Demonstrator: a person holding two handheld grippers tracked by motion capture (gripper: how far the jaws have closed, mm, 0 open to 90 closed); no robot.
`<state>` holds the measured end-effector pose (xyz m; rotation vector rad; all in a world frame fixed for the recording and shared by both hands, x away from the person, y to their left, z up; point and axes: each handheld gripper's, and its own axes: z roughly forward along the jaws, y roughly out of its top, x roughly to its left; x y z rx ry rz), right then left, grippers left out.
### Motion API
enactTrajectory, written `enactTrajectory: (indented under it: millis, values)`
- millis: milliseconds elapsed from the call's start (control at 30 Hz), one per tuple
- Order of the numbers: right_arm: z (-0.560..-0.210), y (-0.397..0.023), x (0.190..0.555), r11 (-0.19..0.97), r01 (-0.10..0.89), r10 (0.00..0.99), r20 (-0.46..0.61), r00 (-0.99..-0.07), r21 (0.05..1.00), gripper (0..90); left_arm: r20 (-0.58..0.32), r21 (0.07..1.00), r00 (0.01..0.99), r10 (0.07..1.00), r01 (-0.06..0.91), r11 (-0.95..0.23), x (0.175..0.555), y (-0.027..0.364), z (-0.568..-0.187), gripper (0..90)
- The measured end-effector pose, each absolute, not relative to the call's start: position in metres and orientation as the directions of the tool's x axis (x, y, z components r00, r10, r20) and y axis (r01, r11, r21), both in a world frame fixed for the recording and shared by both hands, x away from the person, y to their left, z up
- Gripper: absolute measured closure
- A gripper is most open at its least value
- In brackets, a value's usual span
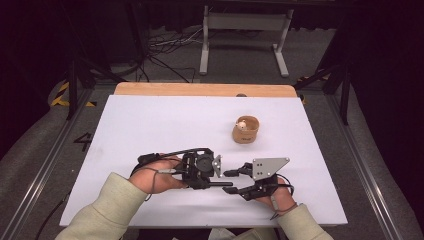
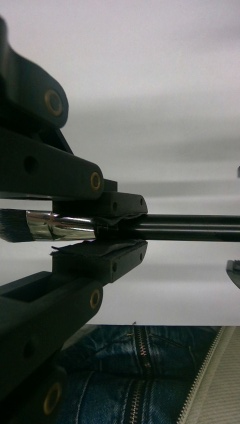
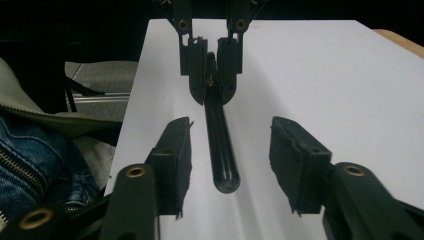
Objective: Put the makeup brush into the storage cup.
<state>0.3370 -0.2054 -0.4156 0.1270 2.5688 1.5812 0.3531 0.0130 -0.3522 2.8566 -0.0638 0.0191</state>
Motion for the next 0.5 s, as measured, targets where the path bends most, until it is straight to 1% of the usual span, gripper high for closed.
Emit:
enactTrajectory:
  millis: [100, 400, 500]
  values:
    - [-0.4177, -0.2037, 0.3373, 0.468, 0.007, 0.125, -0.059, -0.99, 0.884, 61.3, 0.021, 0.272, 0.999, -0.044, -0.048, -0.961, 0.3526, 0.0125, -0.3529, 78.4]
    - [-0.4195, -0.2013, 0.3374, 0.486, 0.006, 0.117, -0.059, -0.991, 0.874, 71.5, 0.021, 0.267, 0.999, -0.042, -0.046, -0.962, 0.3517, 0.0122, -0.3548, 78.4]
    - [-0.4202, -0.2007, 0.3372, 0.497, 0.013, 0.121, -0.054, -0.991, 0.867, 76.2, 0.024, 0.266, 0.999, -0.041, -0.046, -0.963, 0.3519, 0.0119, -0.3547, 78.4]
